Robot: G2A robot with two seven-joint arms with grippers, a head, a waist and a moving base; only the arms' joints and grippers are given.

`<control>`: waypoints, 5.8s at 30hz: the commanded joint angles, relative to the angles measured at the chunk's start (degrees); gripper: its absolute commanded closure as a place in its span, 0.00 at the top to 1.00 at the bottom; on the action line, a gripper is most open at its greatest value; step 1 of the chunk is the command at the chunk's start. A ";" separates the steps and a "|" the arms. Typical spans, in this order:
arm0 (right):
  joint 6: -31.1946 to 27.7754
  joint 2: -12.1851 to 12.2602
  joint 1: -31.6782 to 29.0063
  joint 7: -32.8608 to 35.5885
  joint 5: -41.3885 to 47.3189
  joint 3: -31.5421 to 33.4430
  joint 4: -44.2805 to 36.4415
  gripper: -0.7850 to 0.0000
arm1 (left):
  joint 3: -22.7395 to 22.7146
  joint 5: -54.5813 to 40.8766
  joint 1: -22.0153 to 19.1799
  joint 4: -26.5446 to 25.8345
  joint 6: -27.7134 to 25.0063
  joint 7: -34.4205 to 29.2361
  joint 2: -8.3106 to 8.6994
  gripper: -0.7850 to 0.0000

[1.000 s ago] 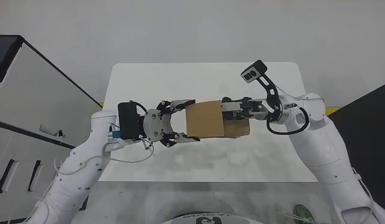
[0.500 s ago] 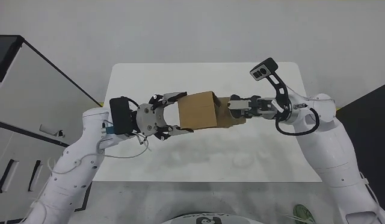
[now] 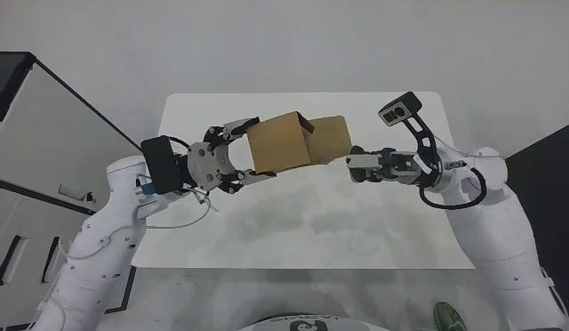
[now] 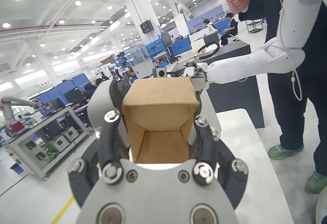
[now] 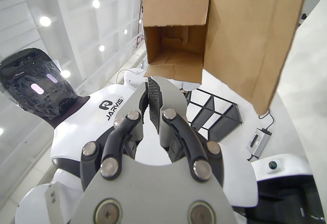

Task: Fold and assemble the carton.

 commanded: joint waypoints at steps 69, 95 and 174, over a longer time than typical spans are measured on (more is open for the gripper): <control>-1.34 -1.64 5.07 -0.66 -0.10 -9.73 2.41 0.00 | 3.91 -0.19 2.11 -3.81 -2.07 0.16 -0.52 0.00; -1.70 -1.97 6.24 -0.93 0.00 -10.11 2.70 0.00 | 3.67 -0.47 1.71 -3.03 -2.53 0.05 -0.56 0.00; -14.83 -1.71 -2.41 -0.05 6.27 1.32 13.57 0.44 | 2.52 -14.08 -1.55 -0.56 -3.50 2.57 -1.69 0.00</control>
